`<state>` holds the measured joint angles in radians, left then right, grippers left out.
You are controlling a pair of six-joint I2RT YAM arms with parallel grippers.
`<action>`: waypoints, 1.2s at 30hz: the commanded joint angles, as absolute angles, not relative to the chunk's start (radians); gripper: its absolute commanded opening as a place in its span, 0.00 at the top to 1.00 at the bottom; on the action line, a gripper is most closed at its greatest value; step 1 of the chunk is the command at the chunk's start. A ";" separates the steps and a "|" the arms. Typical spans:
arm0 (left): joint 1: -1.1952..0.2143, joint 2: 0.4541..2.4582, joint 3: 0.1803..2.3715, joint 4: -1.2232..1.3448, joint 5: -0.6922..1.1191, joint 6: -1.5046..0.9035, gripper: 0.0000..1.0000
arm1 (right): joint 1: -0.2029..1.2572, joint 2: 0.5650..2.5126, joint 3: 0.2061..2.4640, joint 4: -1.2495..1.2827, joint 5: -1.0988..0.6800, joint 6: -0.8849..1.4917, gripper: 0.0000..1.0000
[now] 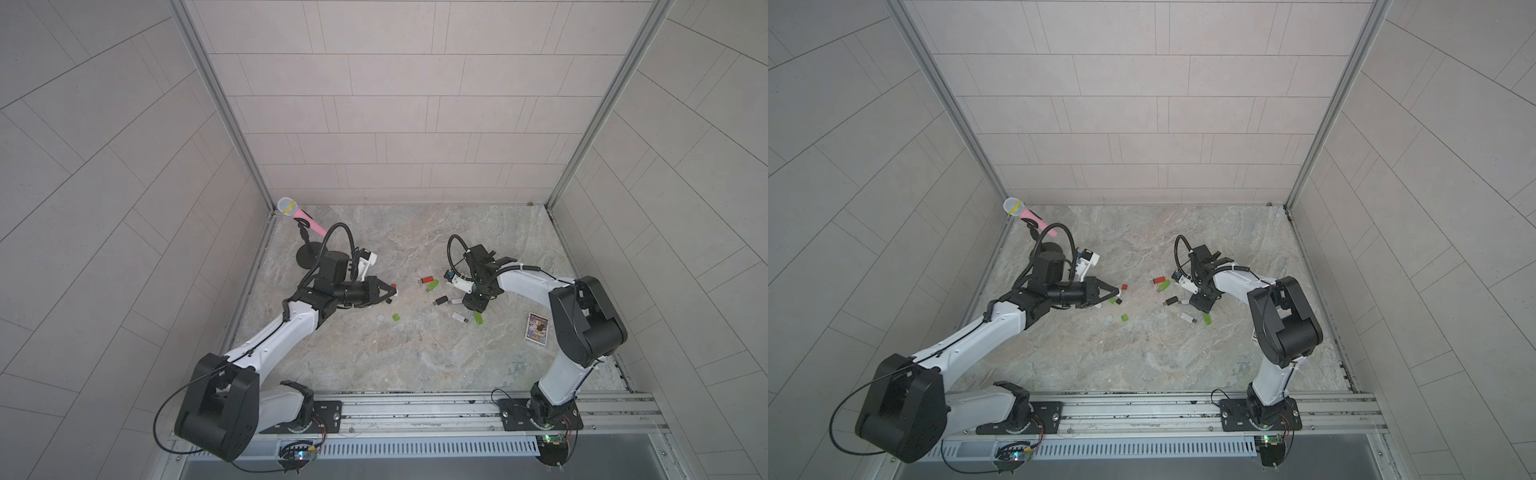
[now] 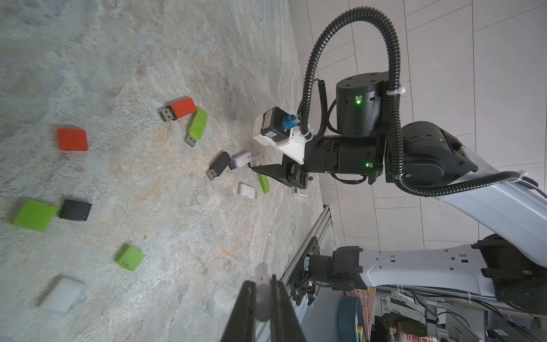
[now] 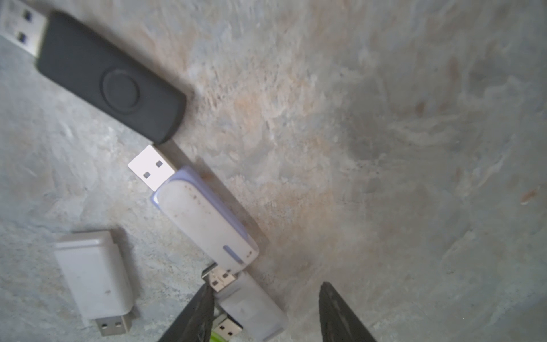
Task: Close the usb drive cover
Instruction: Pick up the USB drive from the center of the board.
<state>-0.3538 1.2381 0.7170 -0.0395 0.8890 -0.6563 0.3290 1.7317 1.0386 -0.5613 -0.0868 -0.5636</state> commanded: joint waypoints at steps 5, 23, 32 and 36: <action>-0.350 1.241 0.738 -0.040 0.896 -0.638 0.95 | 0.313 1.753 1.042 -0.569 -0.069 -0.512 0.52; -0.350 1.237 0.738 -0.039 0.894 -0.639 0.95 | 0.192 1.805 1.091 -0.647 -0.128 -0.375 0.70; -0.350 1.236 0.739 -0.040 0.896 -0.644 0.95 | 0.144 1.790 1.091 -0.669 -0.161 -0.275 0.65; -0.350 1.233 0.739 -0.040 0.900 -0.643 0.95 | 0.144 1.772 1.083 -0.713 -0.160 -0.284 0.61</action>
<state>-0.3538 1.2381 0.7170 -0.0429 0.8894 -0.6567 0.1429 1.7798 1.0943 -0.6403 -0.1574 -0.3016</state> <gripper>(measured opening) 0.115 0.385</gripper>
